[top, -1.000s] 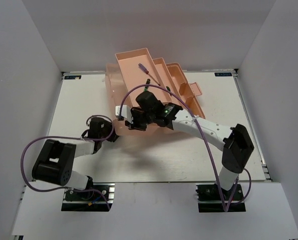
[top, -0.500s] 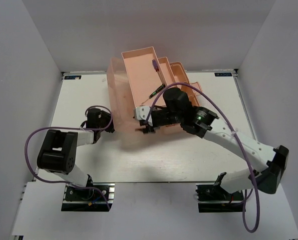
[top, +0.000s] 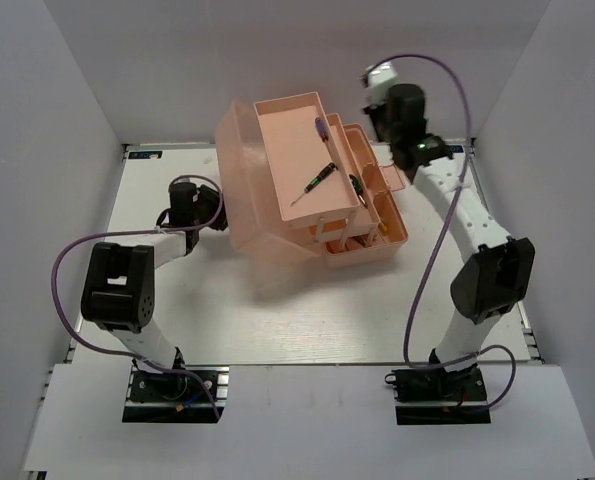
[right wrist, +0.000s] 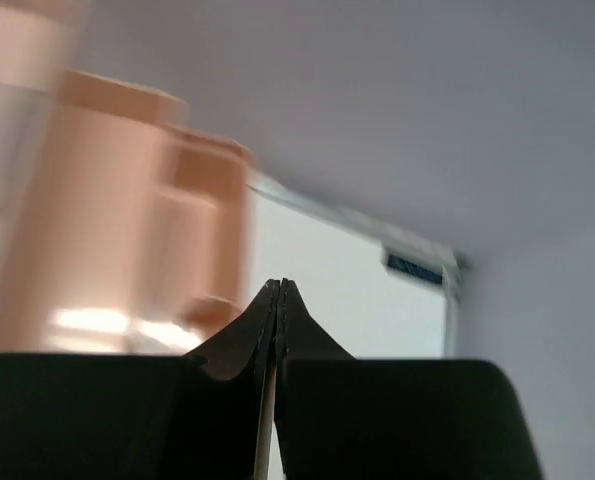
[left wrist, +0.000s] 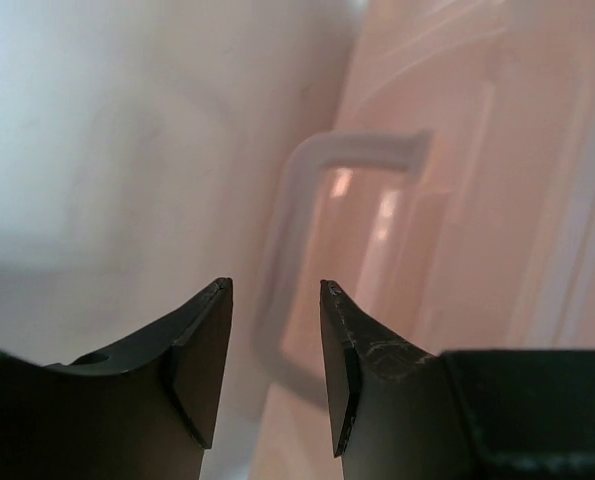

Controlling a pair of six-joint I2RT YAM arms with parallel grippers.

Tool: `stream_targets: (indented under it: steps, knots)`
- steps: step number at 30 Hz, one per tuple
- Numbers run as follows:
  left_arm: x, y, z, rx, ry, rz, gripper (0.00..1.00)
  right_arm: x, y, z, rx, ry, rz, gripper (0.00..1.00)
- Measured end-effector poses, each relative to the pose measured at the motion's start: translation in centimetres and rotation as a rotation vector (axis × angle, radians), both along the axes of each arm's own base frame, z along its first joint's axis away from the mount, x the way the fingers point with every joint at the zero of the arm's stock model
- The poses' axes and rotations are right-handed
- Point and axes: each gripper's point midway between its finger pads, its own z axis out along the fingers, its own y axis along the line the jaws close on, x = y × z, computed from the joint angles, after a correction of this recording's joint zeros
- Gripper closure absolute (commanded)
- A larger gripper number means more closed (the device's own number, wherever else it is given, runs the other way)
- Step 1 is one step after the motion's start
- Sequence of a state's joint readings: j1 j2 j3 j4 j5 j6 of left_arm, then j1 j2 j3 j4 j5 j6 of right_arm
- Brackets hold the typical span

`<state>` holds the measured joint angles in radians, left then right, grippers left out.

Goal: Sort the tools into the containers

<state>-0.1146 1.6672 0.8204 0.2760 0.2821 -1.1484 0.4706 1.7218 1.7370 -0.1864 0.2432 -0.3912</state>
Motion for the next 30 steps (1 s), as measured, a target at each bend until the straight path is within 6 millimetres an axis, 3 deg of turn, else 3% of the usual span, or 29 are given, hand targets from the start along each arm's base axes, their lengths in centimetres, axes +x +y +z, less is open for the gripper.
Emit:
stream_targets:
  steps: [3, 5, 8, 10, 13, 16, 23, 27, 30]
  knots:
    - [1.9, -0.4, 1.9, 0.003, -0.047, -0.024, 0.49, 3.6, -9.8, -3.2, 0.022, 0.109, -0.245, 1.00]
    - [2.8, -0.7, 2.8, 0.008, -0.070, -0.043, 0.49, 4.0, -15.0, -6.9, 0.011, 0.222, -0.346, 1.00]
    - [4.3, -1.0, 3.5, 0.025, -0.086, -0.071, 0.49, 3.4, -18.1, -12.9, -0.002, 0.404, -0.362, 1.00]
    - [5.3, -1.1, 3.7, 0.037, -0.090, -0.083, 0.49, 2.6, -17.9, -17.3, 0.005, 0.541, -0.315, 1.00]
    - [6.7, -1.6, 4.1, 0.042, -0.101, -0.120, 0.49, 0.9, -15.8, -23.4, 0.053, 0.743, -0.197, 1.00]
    - [8.4, -2.2, 5.1, 0.029, -0.137, -0.159, 0.51, -0.8, -15.8, -27.0, 0.088, 0.876, -0.165, 1.00]
    - [12.0, -5.1, 10.6, -0.051, -0.318, -0.317, 0.53, -3.3, -13.8, -27.2, 0.283, 1.008, -0.044, 1.00]
    - [11.4, -9.0, 14.3, -0.096, -0.421, -0.459, 0.53, -4.4, -11.3, -26.5, 0.374, 1.056, 0.042, 1.00]
    - [9.7, -12.0, 16.4, -0.133, -0.469, -0.570, 0.53, -4.9, -9.6, -25.9, 0.433, 1.075, 0.100, 1.00]
